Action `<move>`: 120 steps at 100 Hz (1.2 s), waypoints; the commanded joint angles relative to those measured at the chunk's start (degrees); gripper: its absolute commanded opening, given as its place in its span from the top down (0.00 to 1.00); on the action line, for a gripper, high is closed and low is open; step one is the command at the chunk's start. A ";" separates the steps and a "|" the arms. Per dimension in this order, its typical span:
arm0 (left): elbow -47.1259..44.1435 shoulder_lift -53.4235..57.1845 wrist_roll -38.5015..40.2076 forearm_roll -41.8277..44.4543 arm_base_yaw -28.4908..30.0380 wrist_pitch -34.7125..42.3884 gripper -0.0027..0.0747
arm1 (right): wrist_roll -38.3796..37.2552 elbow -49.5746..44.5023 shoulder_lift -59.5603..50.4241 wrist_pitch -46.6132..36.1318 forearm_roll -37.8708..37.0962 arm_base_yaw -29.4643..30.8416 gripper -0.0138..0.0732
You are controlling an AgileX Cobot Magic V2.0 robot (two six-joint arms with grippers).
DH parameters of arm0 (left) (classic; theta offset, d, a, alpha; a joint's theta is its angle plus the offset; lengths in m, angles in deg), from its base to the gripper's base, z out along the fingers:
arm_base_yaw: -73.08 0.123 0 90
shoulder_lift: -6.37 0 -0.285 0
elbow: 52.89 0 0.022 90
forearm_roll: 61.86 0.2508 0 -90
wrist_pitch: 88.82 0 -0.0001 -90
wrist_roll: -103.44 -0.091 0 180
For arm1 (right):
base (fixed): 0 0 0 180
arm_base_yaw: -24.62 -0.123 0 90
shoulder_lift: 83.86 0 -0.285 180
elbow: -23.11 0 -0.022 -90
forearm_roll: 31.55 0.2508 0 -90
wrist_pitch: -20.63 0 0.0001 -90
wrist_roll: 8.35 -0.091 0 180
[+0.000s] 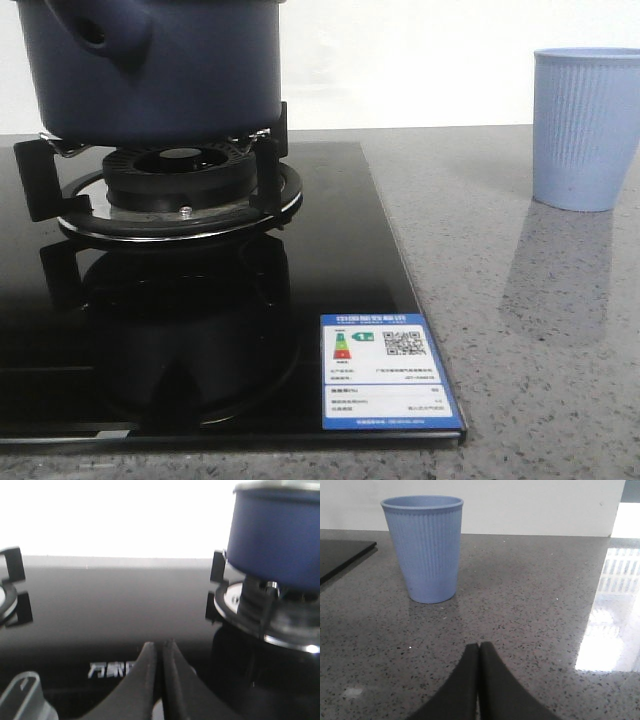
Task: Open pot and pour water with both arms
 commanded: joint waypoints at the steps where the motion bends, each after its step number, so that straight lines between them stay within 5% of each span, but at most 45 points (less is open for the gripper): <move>1: -0.81 1.34 0.42 -0.21 -0.08 6.50 0.99 | 0.36 -0.97 -1.06 -4.10 -0.46 -0.08 0.91; 120: -0.81 1.34 0.42 -0.23 -0.08 7.03 0.99 | 0.36 -0.97 -1.06 -7.45 -0.46 -0.08 0.91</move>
